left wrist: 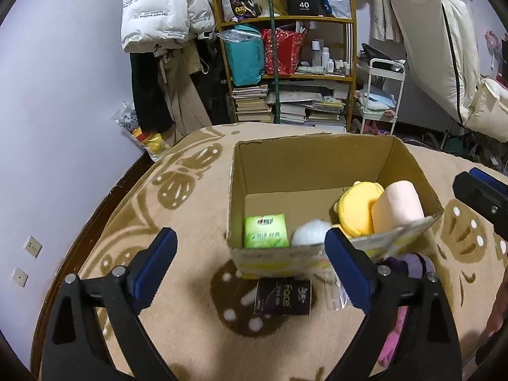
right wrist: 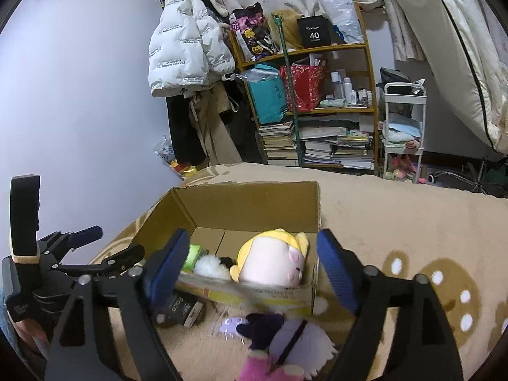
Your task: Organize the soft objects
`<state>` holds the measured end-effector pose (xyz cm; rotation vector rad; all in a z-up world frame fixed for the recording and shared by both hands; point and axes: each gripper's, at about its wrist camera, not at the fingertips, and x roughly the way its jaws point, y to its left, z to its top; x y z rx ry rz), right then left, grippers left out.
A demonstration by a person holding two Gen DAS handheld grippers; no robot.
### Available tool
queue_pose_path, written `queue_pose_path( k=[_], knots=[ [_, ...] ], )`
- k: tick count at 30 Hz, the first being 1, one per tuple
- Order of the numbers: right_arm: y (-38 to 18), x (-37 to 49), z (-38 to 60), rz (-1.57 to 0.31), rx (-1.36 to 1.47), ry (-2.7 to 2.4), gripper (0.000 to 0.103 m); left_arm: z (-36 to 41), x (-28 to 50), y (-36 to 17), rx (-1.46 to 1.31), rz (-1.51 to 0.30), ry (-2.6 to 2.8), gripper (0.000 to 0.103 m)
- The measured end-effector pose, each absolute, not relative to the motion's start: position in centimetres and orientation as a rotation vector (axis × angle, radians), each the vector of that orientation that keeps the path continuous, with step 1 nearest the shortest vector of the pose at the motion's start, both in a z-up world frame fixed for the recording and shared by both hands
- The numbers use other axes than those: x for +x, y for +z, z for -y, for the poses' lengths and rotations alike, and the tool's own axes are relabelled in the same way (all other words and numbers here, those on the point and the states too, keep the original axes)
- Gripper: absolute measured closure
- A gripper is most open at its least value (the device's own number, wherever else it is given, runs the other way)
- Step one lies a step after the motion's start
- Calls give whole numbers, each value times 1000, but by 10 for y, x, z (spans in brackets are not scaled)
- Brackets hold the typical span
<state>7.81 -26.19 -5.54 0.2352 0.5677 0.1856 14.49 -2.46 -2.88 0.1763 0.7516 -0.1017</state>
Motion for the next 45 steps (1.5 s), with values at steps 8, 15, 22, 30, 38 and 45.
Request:
queue_pose_path(
  k=[8,15,22,30,38,45],
  knots=[
    [-55,56,265,-640,283,155,1,16,117,-23,180,-796,-117,6],
    [-64,38,270,-708,310,128,1,16,97,-22,213,-838,-125,6],
    [-79,25,274,-786,342,92,1,12,82,-30,235,-896,-113,6],
    [-91,25,273,-846,329,63,1,9,87,-39,234,-936,-113,6],
    [-115,38,273,-941,376,48,1,12,107,-64,255,-1039,-109,6],
    [-137,49,277,-1018,441,30,1,15,120,-77,256,-1083,-111,6]
  ],
)
